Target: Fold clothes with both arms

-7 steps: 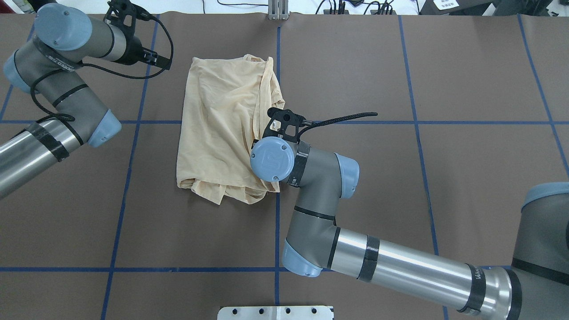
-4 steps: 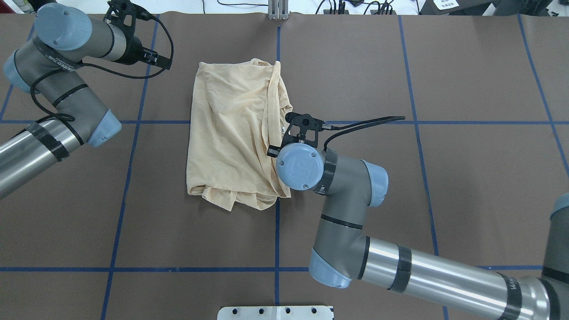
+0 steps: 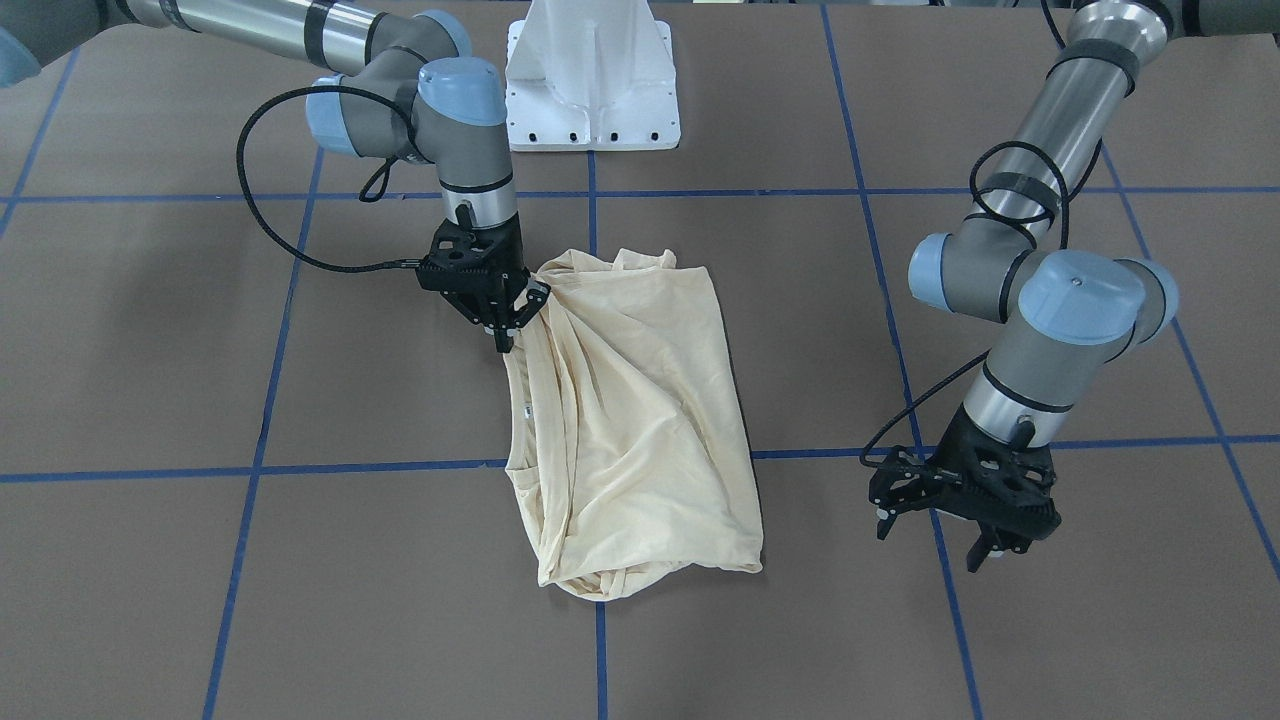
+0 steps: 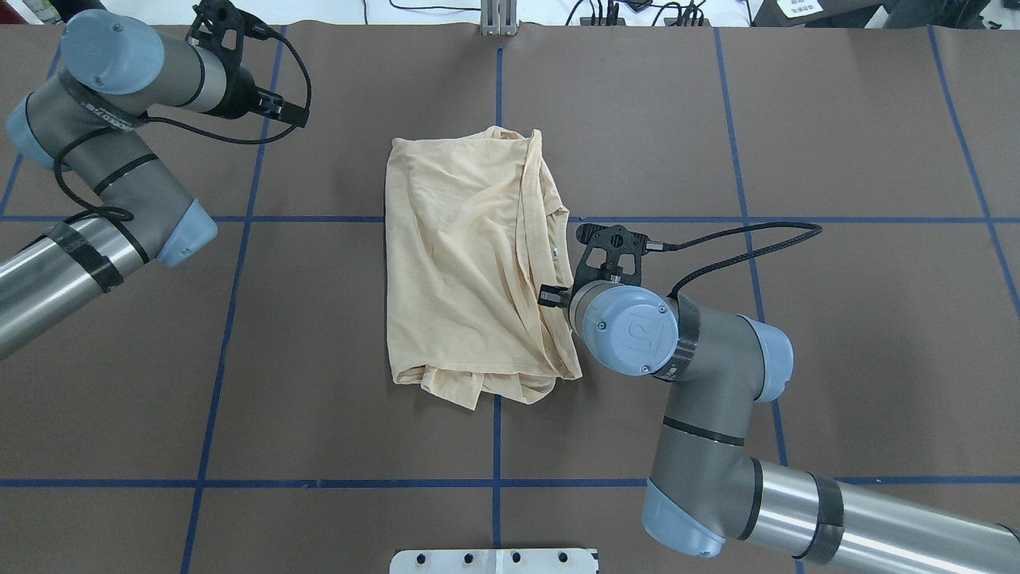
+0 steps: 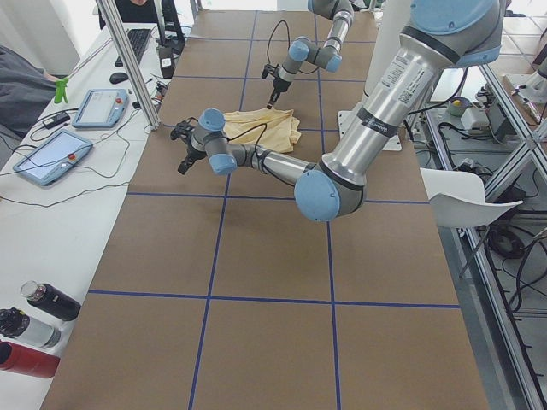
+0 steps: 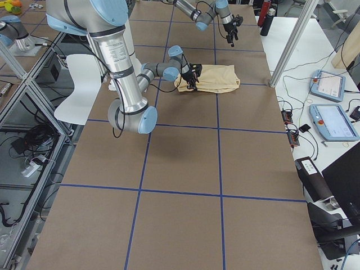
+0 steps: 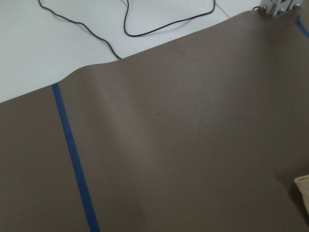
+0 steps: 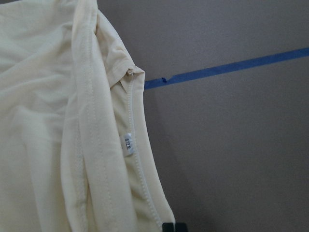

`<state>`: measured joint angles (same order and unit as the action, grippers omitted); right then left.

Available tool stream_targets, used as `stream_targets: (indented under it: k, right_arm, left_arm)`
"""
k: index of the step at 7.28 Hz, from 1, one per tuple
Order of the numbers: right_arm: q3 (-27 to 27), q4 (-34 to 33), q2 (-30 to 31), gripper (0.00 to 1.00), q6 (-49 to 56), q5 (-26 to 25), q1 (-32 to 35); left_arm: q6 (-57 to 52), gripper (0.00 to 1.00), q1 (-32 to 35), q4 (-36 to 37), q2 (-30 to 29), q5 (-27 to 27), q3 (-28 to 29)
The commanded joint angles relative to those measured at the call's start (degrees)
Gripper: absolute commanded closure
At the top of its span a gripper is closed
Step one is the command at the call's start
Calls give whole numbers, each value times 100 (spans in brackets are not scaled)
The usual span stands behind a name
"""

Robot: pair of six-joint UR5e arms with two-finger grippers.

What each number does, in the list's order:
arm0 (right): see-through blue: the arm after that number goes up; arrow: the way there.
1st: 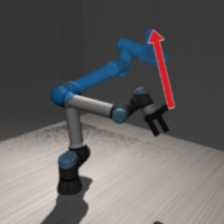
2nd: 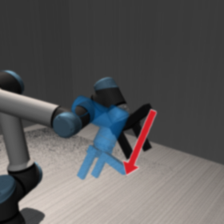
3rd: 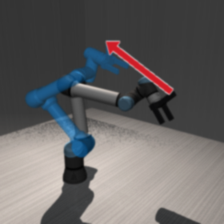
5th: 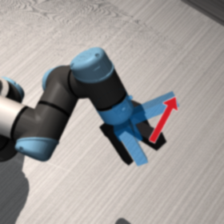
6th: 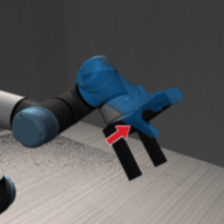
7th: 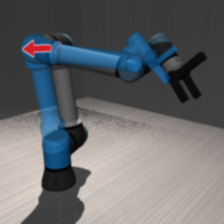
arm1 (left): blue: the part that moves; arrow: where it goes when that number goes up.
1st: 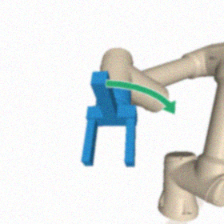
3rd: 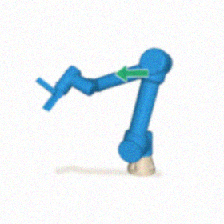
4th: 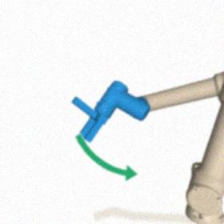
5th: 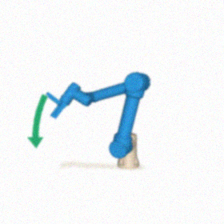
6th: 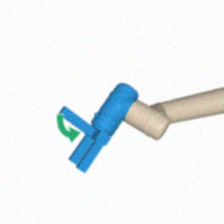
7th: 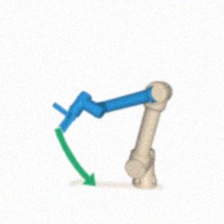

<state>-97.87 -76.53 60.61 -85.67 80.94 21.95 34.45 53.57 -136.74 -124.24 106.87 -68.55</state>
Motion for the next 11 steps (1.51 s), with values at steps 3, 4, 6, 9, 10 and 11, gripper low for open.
stream_targets:
  k: [3, 4, 6, 9, 10, 11]
  right_arm:
    - [-188, -3, -14, 0, 24, 1, -130]
    - [-180, -20, -197, 0, 33, 10, -130]
    - [-57, -20, -375, 3, 7, -17, -200]
    - [119, 145, -340, 43, -2, -25, -428]
    - [119, 347, -322, 56, -20, -25, -472]
    - [111, 366, -331, 74, -20, -25, -473]
  left_arm:
    - [0, 0, -4, -2, 5, 0, 0]
    - [0, 0, -4, -2, 5, 0, 0]
    - [0, 0, -4, -2, 5, 0, 0]
    - [0, 0, -4, -11, 40, 0, 0]
    - [0, 0, -4, -11, 40, 0, 0]
    - [0, 0, -4, -11, 40, 0, 0]
